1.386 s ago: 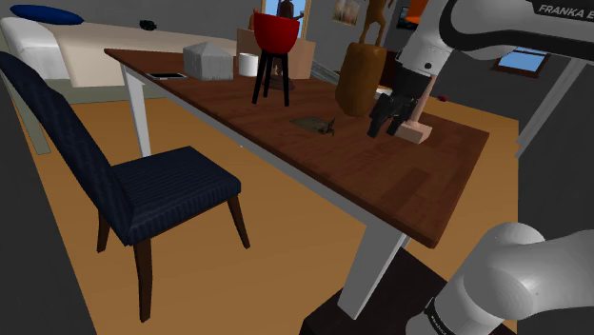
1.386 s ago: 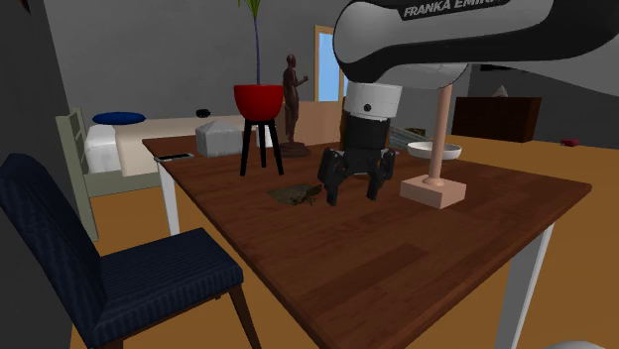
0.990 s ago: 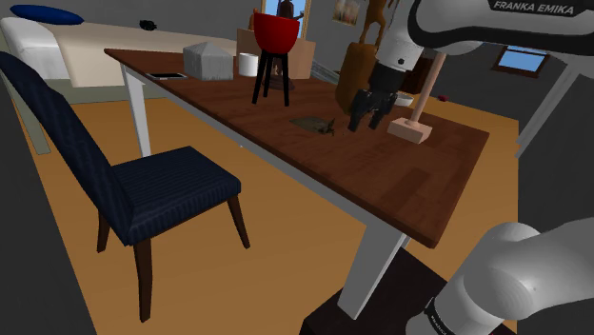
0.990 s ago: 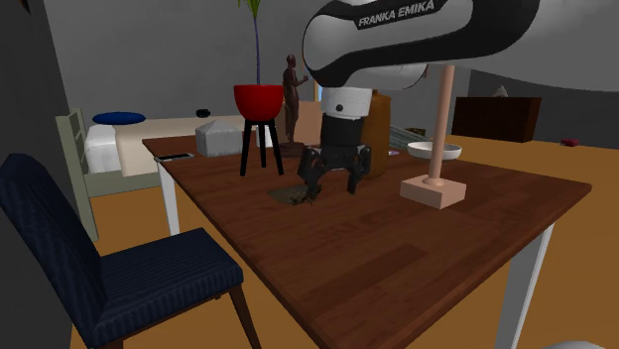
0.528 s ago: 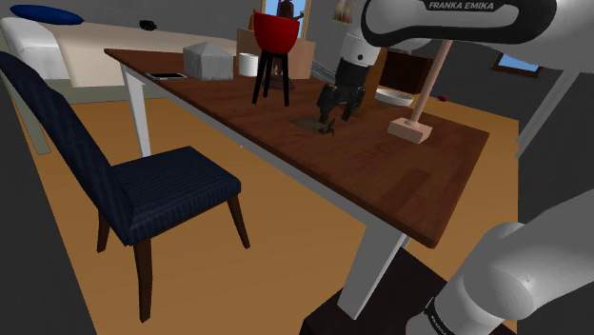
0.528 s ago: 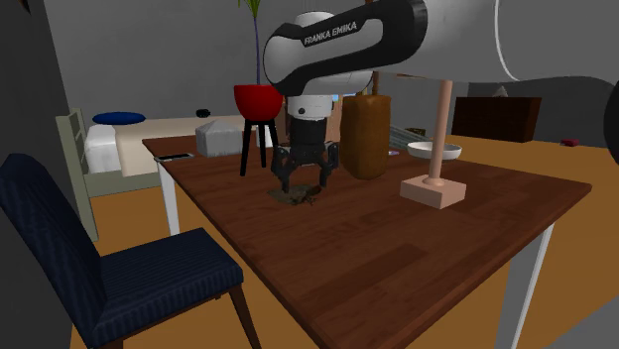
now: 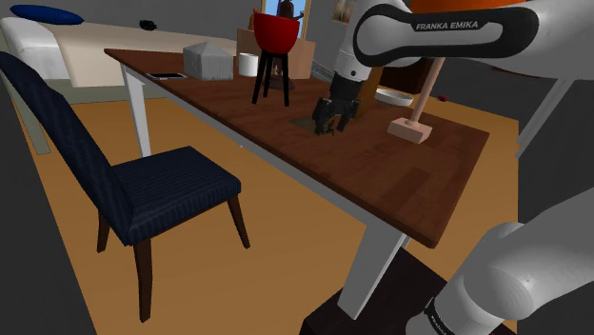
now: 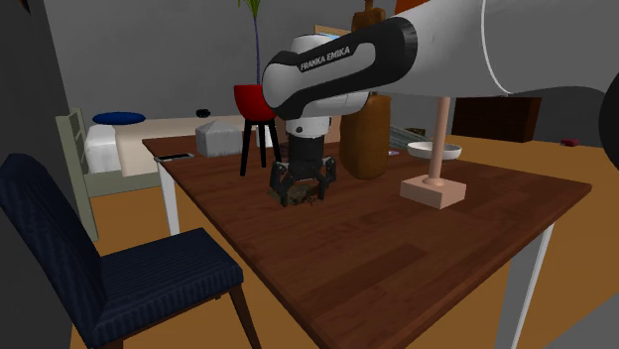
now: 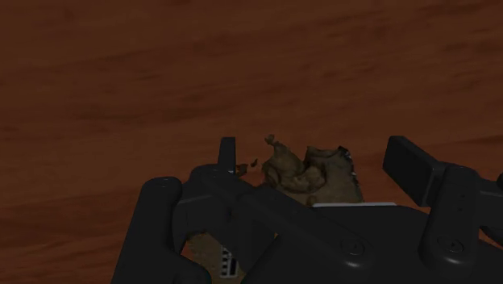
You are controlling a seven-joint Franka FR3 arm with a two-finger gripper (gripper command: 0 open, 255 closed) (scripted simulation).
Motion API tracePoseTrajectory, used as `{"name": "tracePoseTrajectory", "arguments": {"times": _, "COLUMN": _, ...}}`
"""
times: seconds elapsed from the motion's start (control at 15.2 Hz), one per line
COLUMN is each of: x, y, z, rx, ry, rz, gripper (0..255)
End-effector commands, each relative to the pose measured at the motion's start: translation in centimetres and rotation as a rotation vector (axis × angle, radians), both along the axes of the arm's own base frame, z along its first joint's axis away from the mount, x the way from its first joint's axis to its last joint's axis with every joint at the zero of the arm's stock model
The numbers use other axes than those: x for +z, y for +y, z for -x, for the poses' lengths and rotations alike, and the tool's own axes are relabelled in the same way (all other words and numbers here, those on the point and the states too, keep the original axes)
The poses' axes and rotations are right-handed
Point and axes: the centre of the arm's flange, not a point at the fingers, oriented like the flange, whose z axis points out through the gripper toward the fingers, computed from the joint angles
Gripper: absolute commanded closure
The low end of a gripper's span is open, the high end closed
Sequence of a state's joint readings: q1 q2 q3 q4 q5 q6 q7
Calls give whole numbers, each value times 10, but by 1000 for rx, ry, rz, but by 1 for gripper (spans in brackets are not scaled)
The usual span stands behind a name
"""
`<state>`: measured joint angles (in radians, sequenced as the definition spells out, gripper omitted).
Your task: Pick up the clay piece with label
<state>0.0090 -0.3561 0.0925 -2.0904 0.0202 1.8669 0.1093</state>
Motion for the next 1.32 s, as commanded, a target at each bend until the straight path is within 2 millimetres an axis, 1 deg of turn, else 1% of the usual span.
{"name": "tracePoseTrajectory", "arguments": {"times": 0.0, "x": -2, "y": 0, "z": 0, "rx": 0, "ry": 0, "rz": 0, "gripper": 255}}
{"name": "tracePoseTrajectory", "arguments": {"times": 0.59, "x": -2, "y": 0, "z": 0, "rx": 0, "ry": 0, "rz": 0, "gripper": 255}}
{"name": "tracePoseTrajectory", "arguments": {"times": 1.25, "x": 51, "y": 0, "z": 0, "rx": 0, "ry": 0, "rz": 0, "gripper": 255}}
